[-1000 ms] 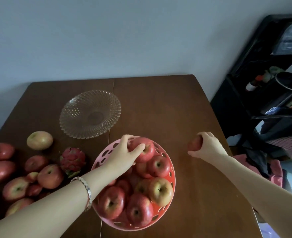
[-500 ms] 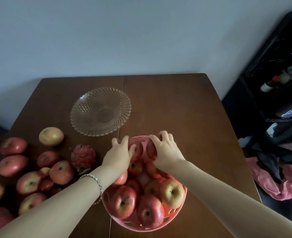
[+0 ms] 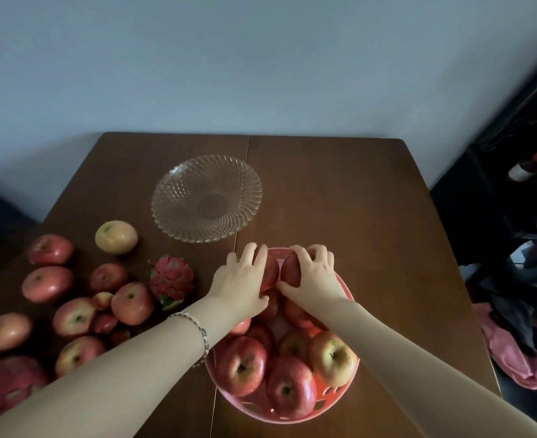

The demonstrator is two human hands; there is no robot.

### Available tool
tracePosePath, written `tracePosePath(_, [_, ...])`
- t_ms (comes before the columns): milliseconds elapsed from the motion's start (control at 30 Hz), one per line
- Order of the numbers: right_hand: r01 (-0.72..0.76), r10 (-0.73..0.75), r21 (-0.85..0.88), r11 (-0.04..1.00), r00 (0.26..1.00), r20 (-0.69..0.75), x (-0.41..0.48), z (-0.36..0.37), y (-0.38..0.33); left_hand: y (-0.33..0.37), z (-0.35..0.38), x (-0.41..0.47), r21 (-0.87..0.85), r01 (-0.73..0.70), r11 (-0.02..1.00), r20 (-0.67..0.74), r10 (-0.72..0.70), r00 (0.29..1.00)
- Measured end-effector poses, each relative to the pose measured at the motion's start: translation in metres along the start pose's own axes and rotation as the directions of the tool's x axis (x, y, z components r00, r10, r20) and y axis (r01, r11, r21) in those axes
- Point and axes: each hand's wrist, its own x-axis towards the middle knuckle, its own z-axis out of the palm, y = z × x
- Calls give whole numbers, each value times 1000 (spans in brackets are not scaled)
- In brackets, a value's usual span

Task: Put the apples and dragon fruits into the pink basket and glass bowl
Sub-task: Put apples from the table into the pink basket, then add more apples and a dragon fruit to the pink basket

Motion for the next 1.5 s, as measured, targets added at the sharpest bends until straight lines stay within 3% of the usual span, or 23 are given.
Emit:
tracePosePath(200, [162,-165,-59,985,986,-39,-4,-5,15,3,6,9,-332,83,940,-7,-90,996])
tracePosePath(300, [190,-190,-116,975,982,12,-4,-8,20,1,9,8,-369,44,928,-44,-65,997])
tracePosePath(500, [181,-202,-321,929,979,-33,-4,1,9,1,14,6,-318,56,947,-39,-72,997])
tracePosePath(600, [119,-106,-151,981,990,91,-1,-12,10,-2,9,0,-303,66,951,-25,-77,997])
tracePosePath(667, [45,-42,-27,999,996,82,-4,-29,15,-11,5,-10,-312,51,949,-91,-83,992])
tracePosePath(733, [-114,112,44,992,992,58,-9,-43,27,-22,8,-23,-392,112,913,-132,-177,975])
tracePosePath(800, [-314,303,71,947,943,141,-18,-47,40,-32,16,-36,-527,331,783,27,-374,927])
tracePosePath(867, [-409,376,72,910,884,280,-25,-42,48,-37,26,-42,-659,622,423,403,-499,767])
tracePosePath(900, [-426,376,107,898,871,317,-29,-37,47,-37,33,-44,-680,707,196,568,-469,677])
tracePosePath(933, [-446,376,166,879,865,333,-32,-32,46,-37,39,-45,-678,735,20,662,-418,622])
tracePosePath(967, [-467,385,224,855,862,329,-34,-27,46,-36,42,-45,-686,724,-69,686,-394,612])
tracePosePath(1000, [-478,395,263,838,864,311,-35,-24,45,-36,46,-44,-708,700,-95,672,-395,626])
tracePosePath(1233, [-537,490,317,782,844,219,-39,-24,45,-26,34,-35,-837,545,37,487,-404,775])
tracePosePath(1367, [-553,537,357,753,830,154,-34,-30,46,-22,29,-23,-874,480,78,412,-404,817])
tracePosePath(1433, [-564,551,369,739,821,152,-32,-33,47,-20,22,-25,-862,482,154,399,-379,835])
tracePosePath(1500, [-576,559,353,738,814,160,-32,-36,43,-23,14,-31,-834,451,316,332,-366,870])
